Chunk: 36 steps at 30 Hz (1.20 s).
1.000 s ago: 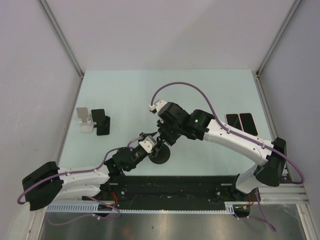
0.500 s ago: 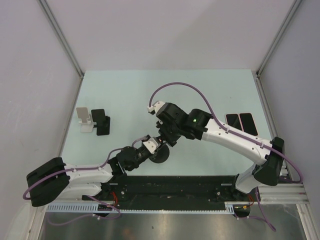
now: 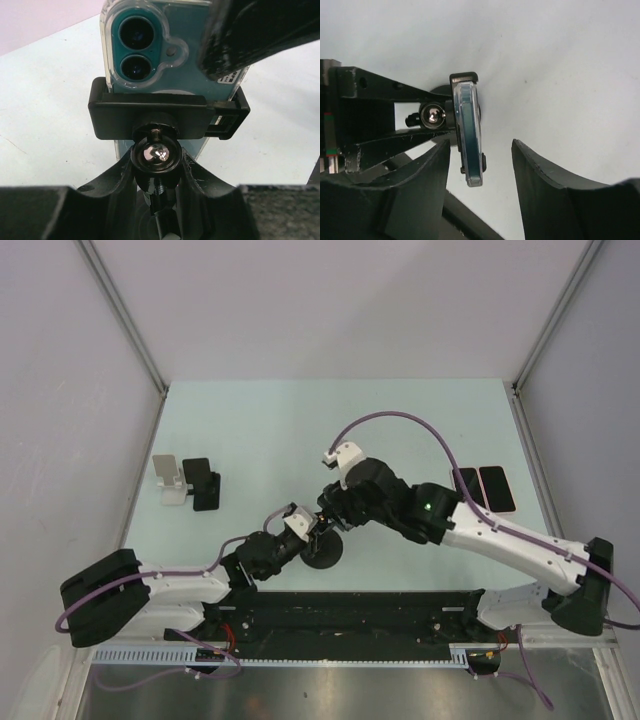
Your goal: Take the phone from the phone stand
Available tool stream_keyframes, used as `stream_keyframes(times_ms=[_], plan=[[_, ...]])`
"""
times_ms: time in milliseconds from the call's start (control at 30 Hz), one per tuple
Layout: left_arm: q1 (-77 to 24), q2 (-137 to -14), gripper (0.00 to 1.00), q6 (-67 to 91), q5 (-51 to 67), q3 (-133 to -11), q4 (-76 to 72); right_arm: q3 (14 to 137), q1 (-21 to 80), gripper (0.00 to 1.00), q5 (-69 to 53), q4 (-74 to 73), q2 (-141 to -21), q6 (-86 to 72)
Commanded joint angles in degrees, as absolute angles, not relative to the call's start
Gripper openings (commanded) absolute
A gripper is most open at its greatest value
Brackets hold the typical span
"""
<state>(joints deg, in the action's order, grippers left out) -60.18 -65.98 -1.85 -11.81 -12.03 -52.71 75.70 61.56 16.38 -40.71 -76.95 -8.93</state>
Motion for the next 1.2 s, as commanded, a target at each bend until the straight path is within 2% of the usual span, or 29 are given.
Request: stream_keyframes(times_ms=[0, 300, 500, 1167], plan=[[-60.5, -67.1, 0.0, 5.4, -9.8, -13.6, -54.8, 65.4, 62.1, 0.58, 19.8, -21.0, -68.7, -8.4], [-60.5, -67.1, 0.0, 8.5, -8.8, -13.1, -56.3, 43.9, 62.1, 0.58, 20.0, 9.9, -59.7, -4.4], [-60.6, -67.3, 0.0, 9.1, -8.2, -13.0, -56.8, 40.1, 62.1, 0.56, 18.5, 19.8, -60.6, -1.7], [-60.6, -67.0, 0.0, 10.7, -8.1, -12.7, -57.5, 34.5, 61.6, 0.47, 18.6, 28.0, -64.2, -2.7]])
